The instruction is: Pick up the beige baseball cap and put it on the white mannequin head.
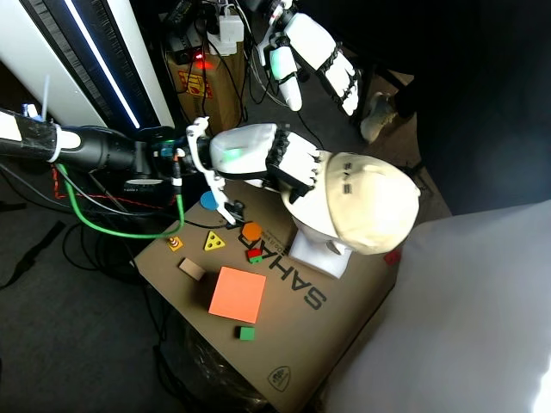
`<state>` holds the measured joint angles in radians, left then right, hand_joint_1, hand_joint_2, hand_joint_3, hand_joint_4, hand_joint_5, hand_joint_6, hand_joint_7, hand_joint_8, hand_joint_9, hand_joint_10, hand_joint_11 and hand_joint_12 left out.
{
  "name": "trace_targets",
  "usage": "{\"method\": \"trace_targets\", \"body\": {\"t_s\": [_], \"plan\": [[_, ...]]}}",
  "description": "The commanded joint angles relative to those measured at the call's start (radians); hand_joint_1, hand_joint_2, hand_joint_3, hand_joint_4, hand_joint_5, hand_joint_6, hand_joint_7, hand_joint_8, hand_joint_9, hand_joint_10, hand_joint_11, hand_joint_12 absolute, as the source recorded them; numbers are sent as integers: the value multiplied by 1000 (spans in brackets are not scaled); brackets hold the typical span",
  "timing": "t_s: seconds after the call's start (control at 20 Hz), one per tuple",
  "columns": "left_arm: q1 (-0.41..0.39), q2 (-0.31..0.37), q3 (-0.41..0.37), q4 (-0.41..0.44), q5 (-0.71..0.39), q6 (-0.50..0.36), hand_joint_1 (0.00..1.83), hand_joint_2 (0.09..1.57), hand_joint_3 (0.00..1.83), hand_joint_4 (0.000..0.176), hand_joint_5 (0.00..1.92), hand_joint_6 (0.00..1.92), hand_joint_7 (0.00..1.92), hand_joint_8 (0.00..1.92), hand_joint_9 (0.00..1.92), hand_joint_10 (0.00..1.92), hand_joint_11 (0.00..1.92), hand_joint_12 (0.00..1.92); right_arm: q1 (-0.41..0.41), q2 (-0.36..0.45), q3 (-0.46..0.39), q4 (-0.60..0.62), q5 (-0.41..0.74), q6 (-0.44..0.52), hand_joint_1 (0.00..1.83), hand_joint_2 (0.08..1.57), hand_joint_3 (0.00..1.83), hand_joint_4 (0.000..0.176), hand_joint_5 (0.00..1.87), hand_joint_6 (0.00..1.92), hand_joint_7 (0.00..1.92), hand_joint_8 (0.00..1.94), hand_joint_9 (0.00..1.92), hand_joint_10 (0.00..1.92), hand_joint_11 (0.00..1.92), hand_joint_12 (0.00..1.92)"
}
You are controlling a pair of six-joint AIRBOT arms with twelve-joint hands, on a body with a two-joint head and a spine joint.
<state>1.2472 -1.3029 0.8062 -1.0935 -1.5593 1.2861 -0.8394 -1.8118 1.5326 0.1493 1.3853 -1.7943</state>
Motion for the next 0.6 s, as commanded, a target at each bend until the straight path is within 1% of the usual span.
{"method": "trace_targets", "body": {"t_s": [0.0,0.45,0.55], "plan": [[-11,-5,9,45,-92,-5,0,1140,0,0,152,1,153,1,159,2,0,583,-10,-2,-3,-20,73,-23,1364,1158,0,0,794,1111,922,1055,868,1412,784,1529],[-28,-16,35,39,-71,-8,0,1140,0,0,147,0,151,0,151,0,0,566,-26,-1,-3,6,61,-44,1366,1155,0,0,798,1093,929,1048,877,1403,822,1524],[-37,-24,50,39,-57,-8,0,1140,0,0,147,0,152,0,151,0,0,564,-30,2,-3,6,63,-46,1366,1157,0,0,793,1095,929,1056,868,1413,793,1514]]}}
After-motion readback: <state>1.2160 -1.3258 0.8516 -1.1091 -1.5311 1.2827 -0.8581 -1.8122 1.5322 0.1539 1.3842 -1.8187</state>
